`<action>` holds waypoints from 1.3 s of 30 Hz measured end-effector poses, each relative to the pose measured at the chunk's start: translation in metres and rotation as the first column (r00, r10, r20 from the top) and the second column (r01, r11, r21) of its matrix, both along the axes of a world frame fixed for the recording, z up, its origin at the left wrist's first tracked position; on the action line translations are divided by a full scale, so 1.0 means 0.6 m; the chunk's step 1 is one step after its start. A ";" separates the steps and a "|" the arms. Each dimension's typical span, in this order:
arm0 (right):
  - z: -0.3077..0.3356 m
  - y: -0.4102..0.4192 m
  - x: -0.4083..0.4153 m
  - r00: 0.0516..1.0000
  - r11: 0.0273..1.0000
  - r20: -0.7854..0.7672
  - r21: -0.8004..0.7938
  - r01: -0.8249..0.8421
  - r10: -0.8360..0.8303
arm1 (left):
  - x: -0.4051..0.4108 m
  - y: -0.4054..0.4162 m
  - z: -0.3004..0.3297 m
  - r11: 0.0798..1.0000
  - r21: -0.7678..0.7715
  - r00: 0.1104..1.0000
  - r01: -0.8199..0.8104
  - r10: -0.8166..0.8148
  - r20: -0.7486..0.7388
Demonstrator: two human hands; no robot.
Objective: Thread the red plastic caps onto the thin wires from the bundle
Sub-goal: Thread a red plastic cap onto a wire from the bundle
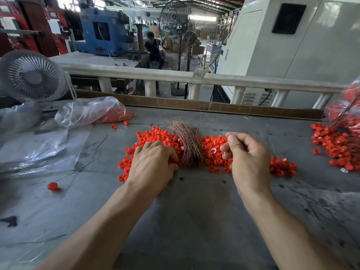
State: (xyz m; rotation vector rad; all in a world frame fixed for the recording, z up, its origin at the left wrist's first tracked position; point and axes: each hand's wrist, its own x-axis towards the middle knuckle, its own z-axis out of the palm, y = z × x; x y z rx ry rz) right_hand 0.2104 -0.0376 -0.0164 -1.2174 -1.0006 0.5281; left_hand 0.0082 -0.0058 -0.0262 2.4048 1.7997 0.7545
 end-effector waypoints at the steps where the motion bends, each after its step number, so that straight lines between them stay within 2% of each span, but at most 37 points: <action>1: -0.001 0.000 0.000 1.000 1.000 0.008 -0.008 -0.010 0.010 | 0.000 0.000 0.000 1.000 -0.003 1.000 0.003 -0.003 0.000; 11: -0.007 -0.001 -0.008 0.994 0.993 0.029 -0.042 -0.108 0.109 | -0.002 -0.002 0.002 1.000 -0.012 1.000 0.006 -0.007 -0.027; 14: -0.009 0.000 -0.008 0.991 0.992 0.070 -0.053 -0.113 0.117 | -0.001 -0.005 0.006 0.999 0.040 0.998 -0.003 0.001 0.056; 16: -0.009 0.000 -0.007 0.988 0.992 0.101 -0.063 -0.112 0.118 | -0.001 -0.006 0.009 0.996 0.092 0.983 -0.013 -0.004 0.186; 19: -0.009 -0.001 -0.007 0.980 0.989 0.145 -0.075 -0.124 0.134 | 0.004 -0.008 0.015 0.999 0.052 0.897 0.015 -0.036 0.440; 22: -0.005 -0.004 -0.012 0.970 0.982 0.155 -0.063 -0.181 0.188 | 0.011 -0.007 0.017 0.990 0.004 0.752 0.138 -0.107 0.650; 26: -0.001 -0.008 -0.016 0.948 0.968 0.199 -0.030 -0.249 0.250 | 0.020 -0.007 0.021 0.924 -0.037 0.413 0.381 -0.135 0.901; 28: 0.000 -0.010 -0.019 0.939 0.961 0.209 -0.005 -0.278 0.273 | 0.024 -0.008 0.023 0.899 -0.038 0.316 0.437 -0.114 0.942; 32: 0.001 -0.013 -0.023 0.927 0.951 0.239 0.033 -0.307 0.291 | 0.027 -0.011 0.024 0.870 -0.045 0.254 0.491 -0.093 0.963; 39: -0.001 -0.013 -0.026 0.918 0.948 0.254 0.021 -0.319 0.304 | 0.028 -0.016 0.028 0.859 -0.046 0.276 0.511 -0.113 0.955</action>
